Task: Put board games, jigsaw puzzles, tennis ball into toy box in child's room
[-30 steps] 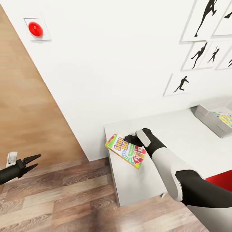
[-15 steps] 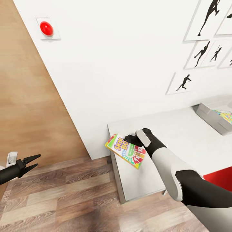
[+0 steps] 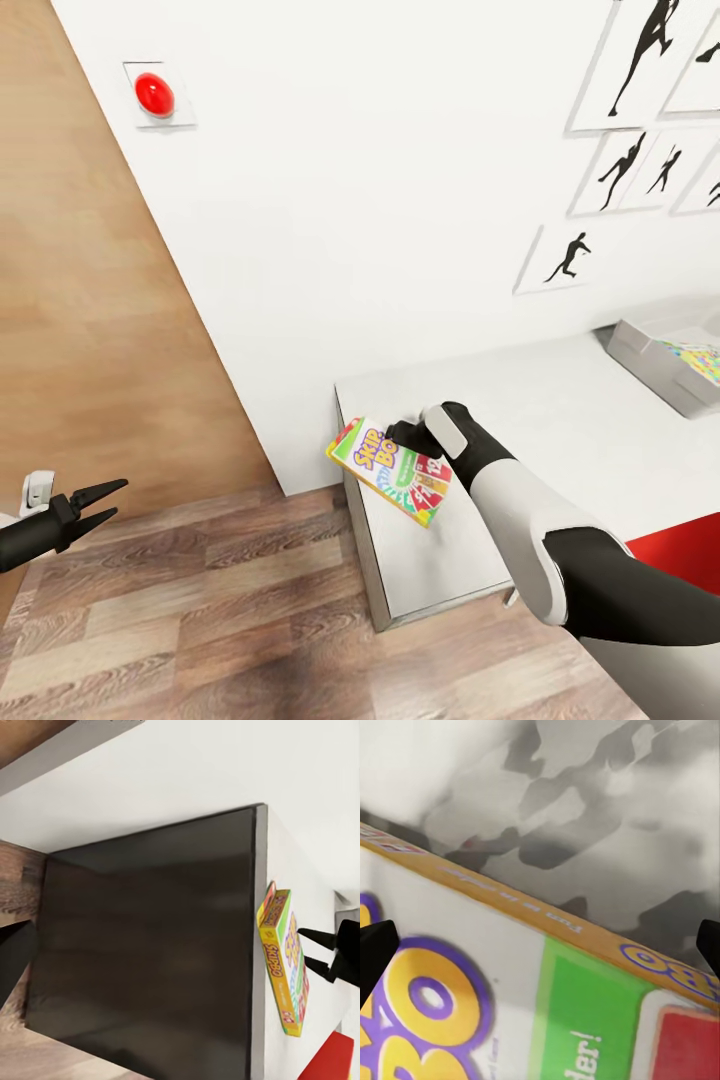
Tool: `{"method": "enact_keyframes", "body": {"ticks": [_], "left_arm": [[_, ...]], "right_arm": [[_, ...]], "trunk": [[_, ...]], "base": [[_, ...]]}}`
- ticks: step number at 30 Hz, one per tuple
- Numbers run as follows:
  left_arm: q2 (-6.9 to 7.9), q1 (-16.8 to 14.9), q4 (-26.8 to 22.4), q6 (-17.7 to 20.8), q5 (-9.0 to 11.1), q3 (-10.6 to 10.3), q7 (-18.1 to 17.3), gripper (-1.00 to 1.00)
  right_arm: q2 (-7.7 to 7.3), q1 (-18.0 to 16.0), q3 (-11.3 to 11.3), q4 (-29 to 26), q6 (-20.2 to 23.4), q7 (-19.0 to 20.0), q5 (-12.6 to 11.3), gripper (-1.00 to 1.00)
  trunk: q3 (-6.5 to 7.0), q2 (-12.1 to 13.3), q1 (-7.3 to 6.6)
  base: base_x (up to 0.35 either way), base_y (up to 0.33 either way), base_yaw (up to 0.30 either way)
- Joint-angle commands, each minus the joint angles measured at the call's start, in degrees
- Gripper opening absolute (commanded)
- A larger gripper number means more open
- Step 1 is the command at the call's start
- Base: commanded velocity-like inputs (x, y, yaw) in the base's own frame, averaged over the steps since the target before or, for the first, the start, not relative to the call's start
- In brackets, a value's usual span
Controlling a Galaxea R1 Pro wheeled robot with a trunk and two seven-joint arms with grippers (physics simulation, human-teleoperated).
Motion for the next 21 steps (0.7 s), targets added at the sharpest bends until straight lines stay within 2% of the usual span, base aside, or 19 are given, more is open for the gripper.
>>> {"method": "enact_keyframes", "body": {"ticks": [1, 6, 9, 13, 16, 19, 21], "left_arm": [[0.00, -0.04, 0.00, 0.21, -0.16, 0.06, -0.25, 1.00], [0.00, -0.04, 0.03, 0.21, -0.16, 0.07, -0.21, 1.00], [0.00, -0.04, 0.02, 0.21, -0.16, 0.06, -0.18, 1.00], [0.00, -0.04, 0.04, 0.21, -0.16, 0.06, -0.17, 1.00], [0.00, -0.04, 0.04, 0.21, -0.16, 0.06, -0.17, 1.00], [-0.01, -0.04, 0.05, 0.21, -0.16, 0.06, -0.17, 1.00], [-0.02, -0.04, 0.05, 0.21, -0.16, 0.06, -0.17, 1.00]], "right_arm": [[-0.03, 0.01, 0.29, -0.06, 0.19, -0.54, -0.11, 1.00], [-0.03, 0.10, 0.27, -0.75, -0.17, 1.21, -0.11, 1.00], [-0.03, 1.53, 0.26, -5.24, -0.17, 3.23, -0.11, 1.00], [-0.23, 4.83, 0.21, -12.68, 0.33, 3.91, -0.15, 1.00], [-0.99, 7.05, 0.19, -17.88, 1.04, 4.03, -0.25, 1.00], [-2.73, 9.58, 0.13, -24.40, 3.58, 4.26, -0.65, 1.00], [-3.34, 10.72, 0.08, -27.08, 4.59, 4.60, -0.83, 1.00]], "trunk": [[-0.01, -0.09, 0.04], [0.43, -0.09, 0.04], [0.71, -0.09, 0.04], [1.07, -0.09, 0.04], [1.34, -0.09, 0.04], [1.61, -0.09, 0.04], [1.79, -0.09, 0.04]], "base": [[0.000, 0.000, 0.000], [0.000, 0.000, 0.000], [0.000, 0.000, 0.000], [0.000, 0.000, 0.000], [0.000, 0.000, 0.000], [0.000, 0.000, 0.000], [0.000, 0.000, 0.000]]}}
